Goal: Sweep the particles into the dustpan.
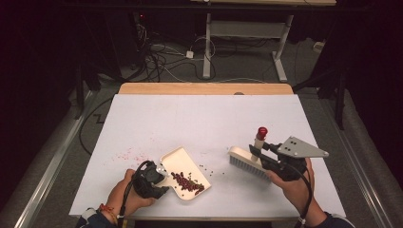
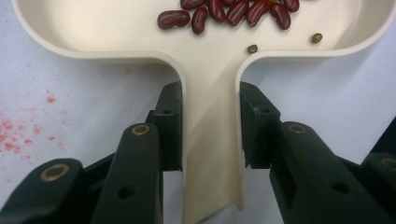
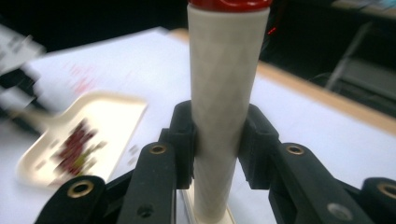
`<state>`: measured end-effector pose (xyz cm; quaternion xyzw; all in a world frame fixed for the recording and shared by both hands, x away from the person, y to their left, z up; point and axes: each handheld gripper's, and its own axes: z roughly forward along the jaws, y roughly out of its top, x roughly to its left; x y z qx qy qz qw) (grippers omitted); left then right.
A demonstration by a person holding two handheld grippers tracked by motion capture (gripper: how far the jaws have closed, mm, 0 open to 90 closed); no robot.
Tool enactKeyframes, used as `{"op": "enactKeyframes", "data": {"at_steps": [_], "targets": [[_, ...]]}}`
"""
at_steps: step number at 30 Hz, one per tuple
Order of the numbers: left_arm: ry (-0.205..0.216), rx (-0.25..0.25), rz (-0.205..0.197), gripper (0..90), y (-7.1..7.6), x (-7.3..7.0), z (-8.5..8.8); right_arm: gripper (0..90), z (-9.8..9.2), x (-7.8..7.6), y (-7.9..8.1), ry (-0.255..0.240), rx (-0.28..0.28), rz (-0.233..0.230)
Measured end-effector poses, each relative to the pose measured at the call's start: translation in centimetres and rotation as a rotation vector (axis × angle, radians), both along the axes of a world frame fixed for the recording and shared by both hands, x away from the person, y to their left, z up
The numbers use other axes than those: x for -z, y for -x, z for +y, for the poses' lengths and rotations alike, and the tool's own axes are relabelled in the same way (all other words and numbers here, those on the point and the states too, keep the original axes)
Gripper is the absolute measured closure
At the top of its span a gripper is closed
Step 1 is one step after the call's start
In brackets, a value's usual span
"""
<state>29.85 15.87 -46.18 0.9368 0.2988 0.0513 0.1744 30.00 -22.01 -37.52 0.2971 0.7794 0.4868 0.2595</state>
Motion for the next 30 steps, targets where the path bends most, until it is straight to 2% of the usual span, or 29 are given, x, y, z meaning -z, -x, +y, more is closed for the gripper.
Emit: {"op": "enactKeyframes", "data": {"at_steps": [2,4,8,10,13,17,22,26,30], "targets": [[0.008,-0.001,-0.005,63.8,0.0,-0.1,0.1,70.2,0.7,0.0,0.5,0.031,-0.044,0.023],[0.007,-0.001,-0.006,63.8,0.1,-0.1,0.0,70.2,1.3,-0.2,1.1,0.073,-0.053,0.009],[0.005,-0.001,-0.007,63.8,0.0,-0.1,0.0,70.3,2.1,-0.2,2.1,0.079,-0.085,0.03],[0.01,-0.007,-0.01,63.8,0.0,0.0,-0.1,70.2,2.8,-0.2,2.6,0.106,-0.09,0.017],[0.014,-0.016,-0.012,63.8,0.1,0.1,-0.3,70.3,3.8,-0.1,3.2,0.099,-0.101,0.018],[0.008,-0.022,-0.007,63.8,0.1,0.1,-0.4,70.2,5.4,0.3,3.1,0.089,-0.092,0.015],[-0.002,-0.017,-0.015,63.9,0.2,-0.2,-0.4,70.0,7.4,1.1,3.3,0.103,-0.1,-0.009],[-0.018,0.0,-0.007,64.0,0.4,-0.2,-0.5,69.8,7.8,1.2,3.4,0.104,-0.1,-0.015],[-0.015,0.001,-0.01,63.9,0.7,-0.3,-0.7,69.9,6.9,0.6,3.5,0.089,-0.105,-0.004]]}}
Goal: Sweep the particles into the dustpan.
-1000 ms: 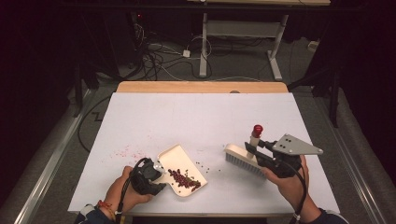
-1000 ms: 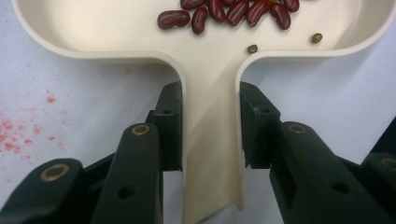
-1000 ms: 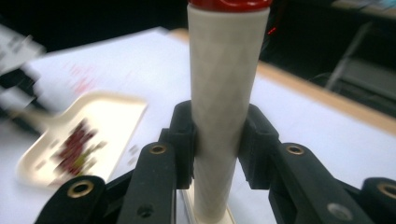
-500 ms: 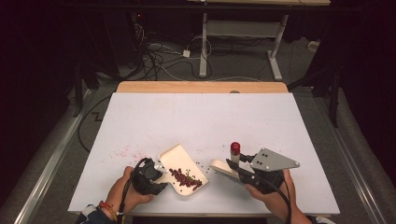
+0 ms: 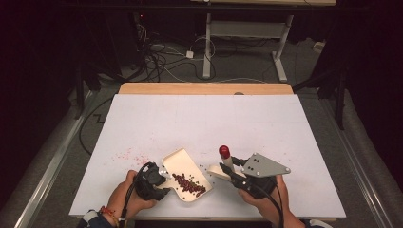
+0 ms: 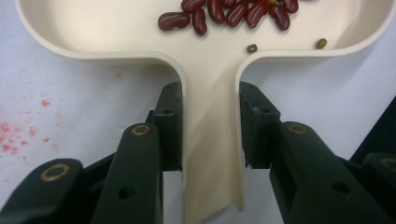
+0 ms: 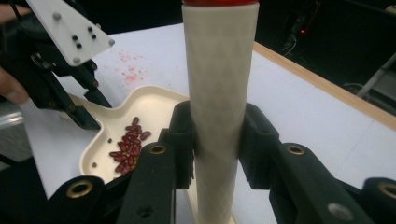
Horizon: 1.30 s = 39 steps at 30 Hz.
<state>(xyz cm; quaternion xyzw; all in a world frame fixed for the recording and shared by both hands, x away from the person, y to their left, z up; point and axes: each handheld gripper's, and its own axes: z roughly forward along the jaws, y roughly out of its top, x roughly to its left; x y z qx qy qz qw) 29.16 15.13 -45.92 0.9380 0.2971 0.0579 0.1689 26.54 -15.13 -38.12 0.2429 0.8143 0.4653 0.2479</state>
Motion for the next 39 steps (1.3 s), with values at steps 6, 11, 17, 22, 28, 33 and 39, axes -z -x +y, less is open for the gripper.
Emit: {"op": "enactKeyframes", "data": {"at_steps": [6,11,17,22,28,33,39], "targets": [[-0.009,-0.009,0.005,63.9,0.3,-0.2,-0.2,70.0,-0.4,-0.3,0.7,-0.016,-0.038,0.043],[-0.009,-0.014,0.001,63.9,0.3,-0.1,-0.3,70.0,1.0,-0.1,1.8,-0.029,-0.059,0.05],[-0.007,-0.012,0.005,63.9,0.2,0.1,-0.3,70.3,1.0,-0.2,1.7,-0.095,-0.053,0.026],[-0.005,-0.012,0.003,63.9,0.1,0.1,-0.3,70.2,0.2,-0.6,1.2,-0.123,-0.035,0.005],[0.0,-0.011,0.004,63.9,0.1,0.2,-0.2,70.2,-1.4,-1.1,0.4,-0.158,-0.017,-0.007],[0.006,-0.015,0.007,63.9,0.0,0.3,-0.2,70.2,-2.0,-0.3,-1.1,-0.089,0.089,-0.097],[0.017,-0.023,0.011,63.9,-0.3,0.4,0.0,70.2,-0.9,1.1,-2.4,-0.059,0.104,-0.106]]}}
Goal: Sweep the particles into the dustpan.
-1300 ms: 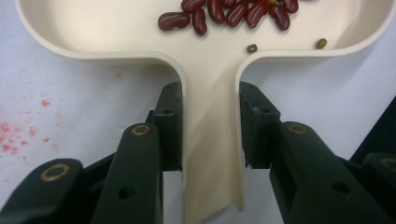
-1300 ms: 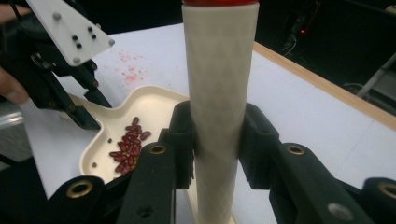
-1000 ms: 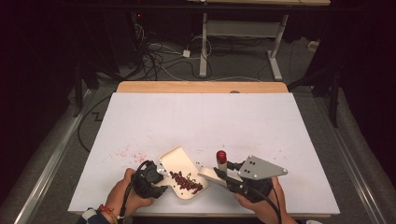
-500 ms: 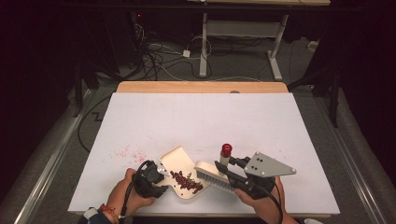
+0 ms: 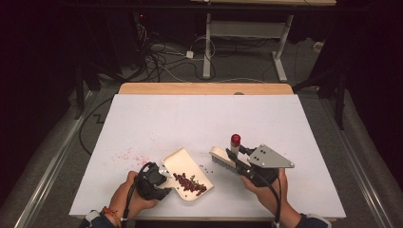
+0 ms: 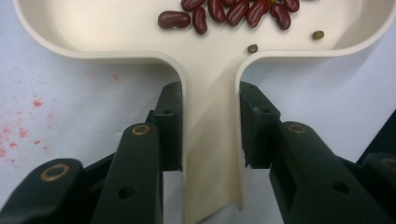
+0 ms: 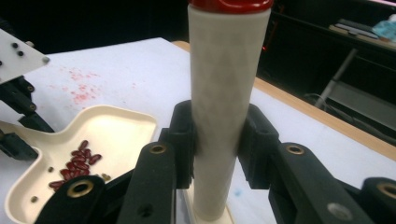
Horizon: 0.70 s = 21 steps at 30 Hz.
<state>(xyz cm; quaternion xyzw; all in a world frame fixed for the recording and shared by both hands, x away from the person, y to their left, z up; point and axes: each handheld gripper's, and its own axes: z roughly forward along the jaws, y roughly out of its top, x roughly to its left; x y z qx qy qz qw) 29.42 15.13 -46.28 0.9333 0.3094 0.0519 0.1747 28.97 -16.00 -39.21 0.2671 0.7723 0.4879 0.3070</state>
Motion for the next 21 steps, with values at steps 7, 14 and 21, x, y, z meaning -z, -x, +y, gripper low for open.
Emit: {"op": "enactKeyframes", "data": {"at_steps": [7,14,21], "targets": [[0.005,-0.009,0.007,63.9,-0.1,0.0,0.0,70.1,1.8,0.0,1.3,-0.006,-0.073,0.044],[0.006,-0.012,0.008,63.9,-0.2,0.0,0.1,70.2,3.3,-0.3,1.6,-0.018,-0.128,0.047],[0.006,-0.012,0.006,63.9,-0.2,0.0,0.1,70.3,2.9,-1.3,1.4,-0.055,-0.137,0.025]]}}
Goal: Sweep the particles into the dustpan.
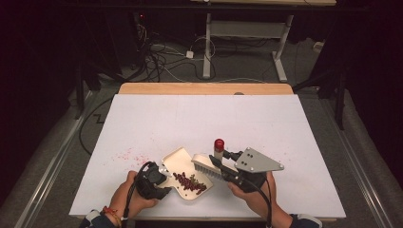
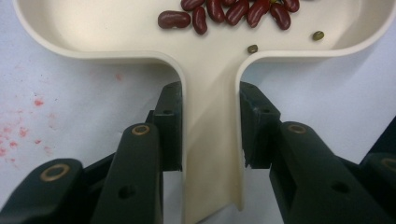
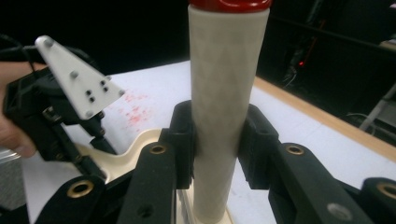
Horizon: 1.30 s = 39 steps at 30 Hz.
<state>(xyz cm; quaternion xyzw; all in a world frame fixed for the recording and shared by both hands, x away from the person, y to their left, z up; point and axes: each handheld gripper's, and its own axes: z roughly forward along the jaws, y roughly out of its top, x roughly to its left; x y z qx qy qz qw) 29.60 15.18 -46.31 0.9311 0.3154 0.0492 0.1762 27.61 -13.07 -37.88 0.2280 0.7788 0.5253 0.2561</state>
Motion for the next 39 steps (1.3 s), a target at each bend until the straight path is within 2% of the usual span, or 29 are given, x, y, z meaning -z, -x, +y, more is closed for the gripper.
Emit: {"op": "enactKeyframes", "data": {"at_steps": [5,9,11,14,22,25,27,33,39], "targets": [[0.002,-0.005,0.0,63.9,-0.1,0.0,0.0,70.3,-0.6,-0.4,-0.8,0.007,0.039,-0.043],[0.006,-0.008,0.0,63.9,-0.1,0.0,0.1,70.2,-0.4,0.2,-1.9,0.044,0.075,-0.08],[0.008,-0.008,0.0,63.9,-0.2,0.0,0.1,70.2,0.0,0.6,-2.4,0.065,0.083,-0.081],[0.005,-0.008,-0.004,63.9,-0.2,0.0,0.2,70.2,0.4,1.4,-2.9,0.087,0.079,-0.053],[0.011,-0.022,0.0,63.9,-0.4,0.0,0.3,70.2,1.1,1.3,-1.3,0.071,0.003,-0.01],[0.019,-0.025,0.007,63.9,-0.5,0.1,0.5,70.2,1.3,1.1,-0.8,0.04,-0.045,0.02],[0.022,-0.031,0.006,63.9,-0.5,0.1,0.5,70.2,1.3,0.7,-0.6,0.028,-0.06,0.02],[0.031,-0.044,0.002,63.9,-0.7,0.1,0.7,70.2,0.4,-0.1,-0.6,0.019,-0.035,-0.016],[0.032,-0.052,-0.006,63.9,-0.8,0.2,0.7,70.2,0.0,0.6,-1.3,0.045,0.004,-0.061]]}}
